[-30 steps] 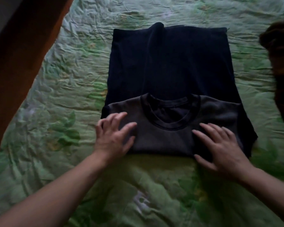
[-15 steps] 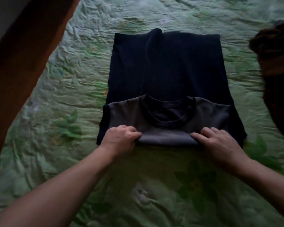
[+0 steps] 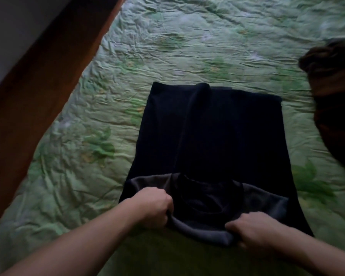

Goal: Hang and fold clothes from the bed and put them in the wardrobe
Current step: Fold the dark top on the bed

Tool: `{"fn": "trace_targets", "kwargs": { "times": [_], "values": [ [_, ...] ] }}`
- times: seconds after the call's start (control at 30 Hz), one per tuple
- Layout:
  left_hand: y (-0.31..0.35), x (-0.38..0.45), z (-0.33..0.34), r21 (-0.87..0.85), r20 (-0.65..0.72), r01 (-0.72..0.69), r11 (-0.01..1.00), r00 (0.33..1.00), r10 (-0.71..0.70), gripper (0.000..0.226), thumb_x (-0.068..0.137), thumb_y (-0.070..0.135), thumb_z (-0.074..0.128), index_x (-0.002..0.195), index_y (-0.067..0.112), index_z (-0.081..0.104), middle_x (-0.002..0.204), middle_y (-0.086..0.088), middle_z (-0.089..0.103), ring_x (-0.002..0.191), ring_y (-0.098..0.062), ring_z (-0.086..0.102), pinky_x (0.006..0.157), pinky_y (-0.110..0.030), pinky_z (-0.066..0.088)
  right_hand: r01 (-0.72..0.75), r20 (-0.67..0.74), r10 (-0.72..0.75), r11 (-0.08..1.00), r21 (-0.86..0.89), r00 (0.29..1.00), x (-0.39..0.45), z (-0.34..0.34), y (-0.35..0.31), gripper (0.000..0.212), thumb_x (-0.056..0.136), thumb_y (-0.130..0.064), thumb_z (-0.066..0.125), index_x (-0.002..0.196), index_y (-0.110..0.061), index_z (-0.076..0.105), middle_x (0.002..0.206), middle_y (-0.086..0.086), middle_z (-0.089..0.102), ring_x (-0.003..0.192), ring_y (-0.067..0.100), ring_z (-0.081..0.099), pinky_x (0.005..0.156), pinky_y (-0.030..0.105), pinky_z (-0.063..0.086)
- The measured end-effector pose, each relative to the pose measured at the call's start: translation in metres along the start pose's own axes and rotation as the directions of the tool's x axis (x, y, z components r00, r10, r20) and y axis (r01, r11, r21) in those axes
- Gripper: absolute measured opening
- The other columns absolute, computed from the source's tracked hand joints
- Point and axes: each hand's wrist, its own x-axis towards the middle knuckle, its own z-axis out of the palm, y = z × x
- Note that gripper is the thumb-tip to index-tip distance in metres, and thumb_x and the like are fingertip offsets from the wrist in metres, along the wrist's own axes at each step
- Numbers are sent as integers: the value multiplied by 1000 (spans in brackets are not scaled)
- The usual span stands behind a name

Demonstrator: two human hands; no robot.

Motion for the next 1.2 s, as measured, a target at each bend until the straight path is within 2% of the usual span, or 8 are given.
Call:
{"fn": "trace_targets", "kwargs": {
  "times": [0.17, 0.27, 0.33, 0.43, 0.53, 0.7, 0.87, 1.2],
  "values": [
    [-17, 7, -12, -350, 105, -6, 937, 993, 45, 35, 80, 53, 61, 106, 31, 69, 98, 11, 70, 90, -8, 64, 81, -28, 52, -20, 167, -49, 922, 386, 985, -4, -20, 19, 34, 78, -52, 67, 104, -32, 59, 103, -8, 65, 91, 12, 62, 79, 29, 50],
    [-34, 25, -34, -670, -187, -24, 742, 973, -137, 21, 80, 45, 69, 91, 28, 74, 76, 11, 69, 70, -2, 62, 66, -20, 50, 10, -114, 108, 681, 732, 988, 4, -48, 52, 22, 84, -42, 68, 83, -21, 66, 73, -6, 66, 64, 7, 61, 59, 26, 48],
    [-52, 44, -49, -707, -419, -26, 707, 820, -389, 3, 82, 30, 69, 83, 29, 72, 71, 10, 66, 69, -6, 62, 63, -21, 46, -1, -357, 393, 673, 739, 848, 13, -68, 83, 15, 87, -33, 67, 79, -21, 68, 73, -6, 69, 67, 10, 64, 63, 25, 49],
    [-85, 75, -69, -714, -513, 76, 696, 620, -594, 15, 82, 23, 63, 93, 29, 72, 94, 1, 66, 91, -18, 63, 83, -26, 48, -117, -482, 622, 679, 725, 617, 28, -88, 125, 12, 85, -25, 66, 74, -28, 64, 85, 0, 71, 79, 16, 64, 73, 28, 49],
    [-113, 108, -82, -722, -430, 225, 654, 594, -680, 32, 85, 29, 60, 117, 29, 63, 125, -9, 53, 116, -28, 52, 103, -34, 40, -174, -459, 712, 622, 763, 531, 48, -98, 154, 4, 85, -21, 64, 88, -20, 67, 98, 10, 69, 89, 26, 63, 82, 35, 51],
    [-138, 148, -104, -776, -407, 280, 566, 464, -787, 55, 87, 37, 59, 137, 24, 40, 134, -16, 45, 125, -36, 42, 106, -40, 31, -355, -385, 856, 498, 791, 345, 84, -118, 181, 59, 86, -39, 61, 137, -17, 42, 143, 17, 33, 131, 38, 33, 108, 48, 30],
    [-161, 166, -118, -817, -373, 324, 478, 335, -865, 63, 86, 44, 59, 137, 15, 37, 136, -18, 45, 125, -35, 45, 102, -43, 37, -377, -262, 953, 300, 876, 149, 98, -137, 206, 69, 84, -50, 60, 134, -8, 37, 141, 24, 37, 133, 40, 32, 106, 53, 28],
    [-197, 178, -114, -794, -422, 311, 522, 335, -842, 34, 92, 39, 53, 115, 14, 56, 114, -19, 64, 107, -38, 59, 93, -47, 46, -310, -309, 946, 324, 894, 98, 96, -143, 250, 32, 94, -31, 52, 116, -8, 53, 117, 29, 58, 110, 46, 55, 90, 47, 43]
  ]
}}
